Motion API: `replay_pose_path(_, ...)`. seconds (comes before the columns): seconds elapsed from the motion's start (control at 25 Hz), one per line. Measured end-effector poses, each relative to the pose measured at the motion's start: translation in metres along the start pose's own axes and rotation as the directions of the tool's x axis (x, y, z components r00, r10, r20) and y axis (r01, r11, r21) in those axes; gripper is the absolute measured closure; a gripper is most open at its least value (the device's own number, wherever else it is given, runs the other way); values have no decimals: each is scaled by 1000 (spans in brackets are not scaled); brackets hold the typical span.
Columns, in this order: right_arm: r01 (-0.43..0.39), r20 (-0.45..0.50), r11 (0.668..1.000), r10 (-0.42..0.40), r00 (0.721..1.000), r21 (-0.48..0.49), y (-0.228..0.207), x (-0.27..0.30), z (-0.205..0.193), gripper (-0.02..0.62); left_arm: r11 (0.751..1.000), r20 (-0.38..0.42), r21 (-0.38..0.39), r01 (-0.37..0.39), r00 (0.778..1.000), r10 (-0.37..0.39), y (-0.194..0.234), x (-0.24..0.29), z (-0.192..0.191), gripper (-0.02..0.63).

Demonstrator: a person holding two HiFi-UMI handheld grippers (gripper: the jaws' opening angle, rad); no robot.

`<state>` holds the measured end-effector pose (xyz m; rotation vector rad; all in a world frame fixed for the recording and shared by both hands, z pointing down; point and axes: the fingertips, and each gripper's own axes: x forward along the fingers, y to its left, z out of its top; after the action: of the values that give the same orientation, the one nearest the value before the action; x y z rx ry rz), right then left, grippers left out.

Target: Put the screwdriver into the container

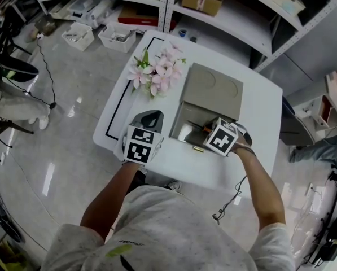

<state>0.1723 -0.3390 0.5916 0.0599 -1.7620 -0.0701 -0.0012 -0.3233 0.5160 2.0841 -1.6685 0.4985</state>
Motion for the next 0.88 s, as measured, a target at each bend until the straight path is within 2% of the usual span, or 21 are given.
replay_pose_path(0.28, -10, -29, 1000, 10, 1000, -8, 1, 5, 1, 514, 1000, -1, -2, -17, 1000, 17, 6, -7, -1, 603)
replay_pose_path(0.52, -1, 3, 999, 1, 1000, 54, 0, 1, 1, 506, 1000, -5, 17, -8, 1000, 8, 5, -9, 4, 603)
replay_pose_path(0.72, 17, 73, 990, -27, 997, 137, -3, -14, 2, 506, 998, -6, 53, 18, 1000, -18, 2, -6, 14, 603)
replay_pose_path(0.88, 40, 159, 970, -80, 984, 241, -8, -40, 0, 513, 997, 8, 71, 33, 999, -34, -1, -3, 30, 603)
